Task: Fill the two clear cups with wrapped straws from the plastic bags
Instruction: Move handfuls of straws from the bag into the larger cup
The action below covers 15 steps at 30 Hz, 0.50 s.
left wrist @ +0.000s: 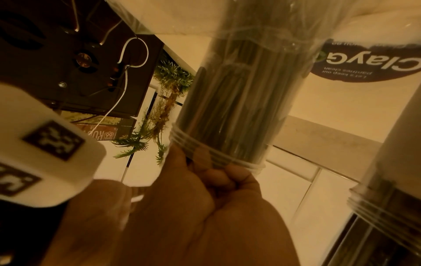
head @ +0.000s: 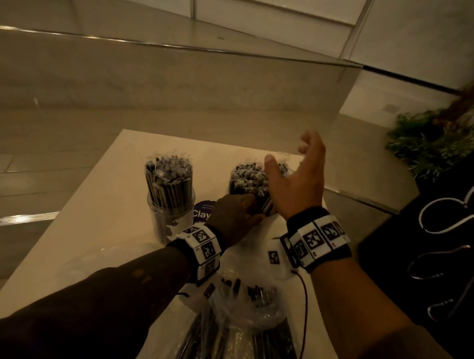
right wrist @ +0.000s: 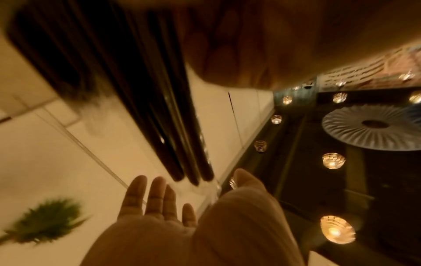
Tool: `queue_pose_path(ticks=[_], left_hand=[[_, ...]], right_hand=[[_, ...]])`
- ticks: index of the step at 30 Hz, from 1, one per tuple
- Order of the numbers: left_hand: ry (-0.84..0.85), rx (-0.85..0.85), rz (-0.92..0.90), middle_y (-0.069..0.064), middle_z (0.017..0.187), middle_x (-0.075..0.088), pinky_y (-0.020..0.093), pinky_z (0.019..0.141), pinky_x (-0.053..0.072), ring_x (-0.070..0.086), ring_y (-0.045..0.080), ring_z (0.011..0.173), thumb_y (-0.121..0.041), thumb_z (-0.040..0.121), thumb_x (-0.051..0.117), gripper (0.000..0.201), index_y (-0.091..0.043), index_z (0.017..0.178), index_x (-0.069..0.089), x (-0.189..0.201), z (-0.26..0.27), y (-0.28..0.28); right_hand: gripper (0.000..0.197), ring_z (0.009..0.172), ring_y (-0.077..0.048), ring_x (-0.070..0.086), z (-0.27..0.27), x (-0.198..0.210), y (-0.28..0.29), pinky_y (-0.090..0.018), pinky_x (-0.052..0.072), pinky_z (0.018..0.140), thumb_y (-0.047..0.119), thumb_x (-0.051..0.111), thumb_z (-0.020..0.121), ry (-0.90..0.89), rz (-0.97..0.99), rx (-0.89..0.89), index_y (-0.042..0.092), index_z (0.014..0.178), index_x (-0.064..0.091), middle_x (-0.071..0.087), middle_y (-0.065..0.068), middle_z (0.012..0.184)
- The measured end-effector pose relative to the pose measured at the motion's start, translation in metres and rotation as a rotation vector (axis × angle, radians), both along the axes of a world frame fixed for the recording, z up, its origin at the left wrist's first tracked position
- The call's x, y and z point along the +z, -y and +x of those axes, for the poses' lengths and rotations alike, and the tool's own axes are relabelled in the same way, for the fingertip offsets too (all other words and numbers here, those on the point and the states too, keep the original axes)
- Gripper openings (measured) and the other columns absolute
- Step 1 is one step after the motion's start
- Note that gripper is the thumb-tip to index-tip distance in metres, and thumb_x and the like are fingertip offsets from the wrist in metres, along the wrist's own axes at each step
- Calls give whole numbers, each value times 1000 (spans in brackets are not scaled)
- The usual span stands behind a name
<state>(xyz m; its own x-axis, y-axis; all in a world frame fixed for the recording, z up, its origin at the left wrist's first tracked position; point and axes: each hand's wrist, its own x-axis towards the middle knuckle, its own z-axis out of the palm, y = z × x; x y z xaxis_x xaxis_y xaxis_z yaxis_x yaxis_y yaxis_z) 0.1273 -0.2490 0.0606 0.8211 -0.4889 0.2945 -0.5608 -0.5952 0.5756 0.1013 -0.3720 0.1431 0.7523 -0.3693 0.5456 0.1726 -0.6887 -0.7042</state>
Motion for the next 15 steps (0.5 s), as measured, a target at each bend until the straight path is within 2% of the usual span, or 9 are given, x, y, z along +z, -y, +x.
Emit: queue_pose_path(ticks=[2,4,7,10,11,12,13,14,15], left_hand=[[-13,-4,-29,5,92,71,40,75,54,65,23,84,-35,85,62,24,-14,97,66,-3,0,1],[4,-7,-73,8,93,72,39,75,54,66,27,83,-29,86,63,22,-12,98,68,-3,-1,1],[124,-23,-161,13,87,73,32,64,52,66,32,71,-22,84,59,23,-8,97,71,-4,-6,-2],[251,10,-240,14,78,69,28,57,50,62,28,63,-18,80,61,18,-5,88,70,-9,-17,-7],[277,44,-270,13,79,65,27,57,47,58,25,63,-17,80,63,15,-5,87,68,-12,-20,-9],[270,81,-304,11,79,60,27,55,43,53,21,62,-18,79,65,13,-6,84,64,-16,-23,-13],[246,123,-335,7,77,55,25,54,38,48,18,60,-20,78,66,13,-10,79,58,-19,-26,-17],[175,168,-328,2,74,52,25,53,35,45,16,59,-25,79,66,17,-15,77,53,-21,-29,-23],[58,222,-261,-2,71,50,26,55,36,45,15,59,-32,80,65,21,-18,77,49,-28,-30,-30]], right_hand=[[58,142,-22,29,7,1,-1,-32,24,114,33,47,99,-151,-266,74,10,148,29,31,-11,155],[53,147,-22,17,10,-16,-2,-39,12,120,36,30,103,-383,-476,119,11,149,30,23,-8,159],[61,150,-16,0,4,-47,-5,-50,-2,119,48,17,102,-629,-566,136,16,154,17,7,-2,163],[72,149,-16,-13,0,-63,-6,-55,-9,116,58,9,96,-641,-584,143,18,155,2,-8,-1,163],[73,150,-18,-11,-3,-62,-6,-54,-7,116,59,10,95,-574,-566,135,18,155,3,-6,-3,163],[73,150,-22,-1,-8,-60,-8,-51,0,117,57,16,94,-447,-524,114,16,154,12,4,-7,163],[68,145,-26,17,-16,-58,-9,-46,14,116,52,27,94,-270,-463,81,12,148,29,25,-14,157],[54,128,-27,37,-26,-57,-11,-38,29,106,43,38,93,-84,-398,55,8,133,46,46,-17,137],[33,104,-23,47,-37,-59,-14,-32,39,88,32,47,92,10,-340,48,8,113,55,57,-14,110]])
